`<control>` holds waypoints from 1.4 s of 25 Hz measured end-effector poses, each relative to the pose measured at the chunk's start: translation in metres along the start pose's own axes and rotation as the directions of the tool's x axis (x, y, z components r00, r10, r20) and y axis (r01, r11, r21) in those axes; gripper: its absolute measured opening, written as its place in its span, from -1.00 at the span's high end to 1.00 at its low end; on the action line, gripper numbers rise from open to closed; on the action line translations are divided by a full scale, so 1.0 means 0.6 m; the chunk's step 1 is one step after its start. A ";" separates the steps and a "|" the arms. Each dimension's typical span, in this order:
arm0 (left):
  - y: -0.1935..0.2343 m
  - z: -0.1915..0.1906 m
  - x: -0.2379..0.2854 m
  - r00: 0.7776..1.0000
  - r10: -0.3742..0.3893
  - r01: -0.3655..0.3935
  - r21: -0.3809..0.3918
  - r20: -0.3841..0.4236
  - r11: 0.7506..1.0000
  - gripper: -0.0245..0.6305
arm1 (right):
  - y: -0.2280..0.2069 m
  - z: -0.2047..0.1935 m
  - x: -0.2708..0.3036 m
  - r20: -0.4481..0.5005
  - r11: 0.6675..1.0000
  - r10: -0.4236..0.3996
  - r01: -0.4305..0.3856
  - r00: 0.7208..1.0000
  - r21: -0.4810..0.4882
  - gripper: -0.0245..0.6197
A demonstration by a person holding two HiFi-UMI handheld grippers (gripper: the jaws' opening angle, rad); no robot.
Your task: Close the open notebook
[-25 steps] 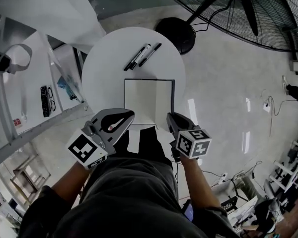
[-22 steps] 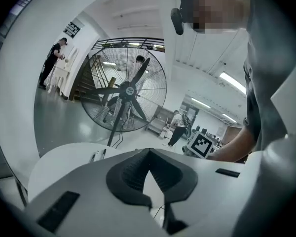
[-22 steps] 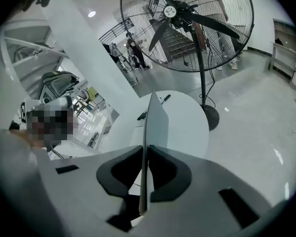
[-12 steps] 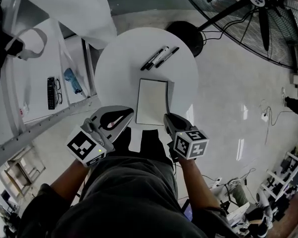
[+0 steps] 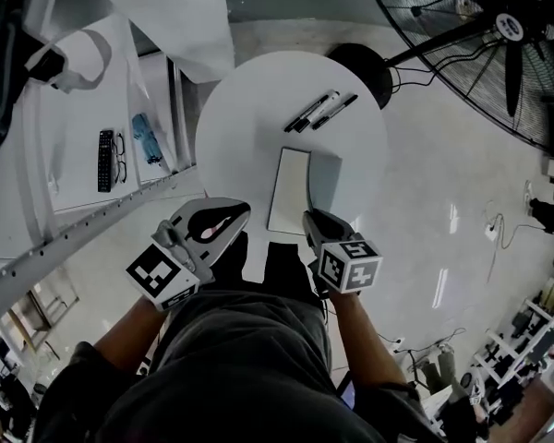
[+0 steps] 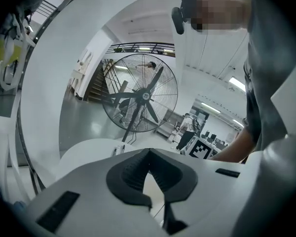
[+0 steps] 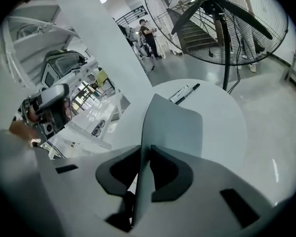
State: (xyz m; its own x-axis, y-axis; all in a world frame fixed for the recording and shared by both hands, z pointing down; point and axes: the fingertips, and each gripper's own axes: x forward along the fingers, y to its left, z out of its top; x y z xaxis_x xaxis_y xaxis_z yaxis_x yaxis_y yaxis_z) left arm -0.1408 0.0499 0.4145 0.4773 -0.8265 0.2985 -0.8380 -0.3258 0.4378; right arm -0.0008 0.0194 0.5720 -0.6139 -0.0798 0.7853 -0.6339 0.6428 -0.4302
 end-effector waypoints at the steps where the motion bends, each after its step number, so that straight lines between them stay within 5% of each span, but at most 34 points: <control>1: 0.004 -0.003 -0.004 1.000 0.003 -0.003 -0.005 -0.003 1.000 0.88 | 0.003 -0.001 0.008 -0.008 1.000 -0.005 0.005 1.000 -0.010 0.72; 30: 0.075 -0.056 -0.065 0.997 0.054 -0.062 -0.132 -0.058 0.989 0.88 | 0.015 -0.047 0.142 -0.156 0.992 -0.111 0.100 0.982 -0.075 0.65; 35: 0.081 -0.053 -0.061 0.998 0.051 -0.053 -0.093 -0.029 0.994 0.88 | 0.014 -0.051 0.150 -0.172 0.992 -0.114 0.102 0.979 -0.074 0.62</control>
State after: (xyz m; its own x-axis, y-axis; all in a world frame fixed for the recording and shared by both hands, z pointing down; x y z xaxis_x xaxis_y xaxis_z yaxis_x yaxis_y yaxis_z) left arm -0.1906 0.0790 0.4516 0.4416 -0.8281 0.3453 -0.8339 -0.2368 0.4986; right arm -0.0471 0.0409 0.6526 -0.4478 -0.0203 0.8939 -0.6570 0.6855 -0.3136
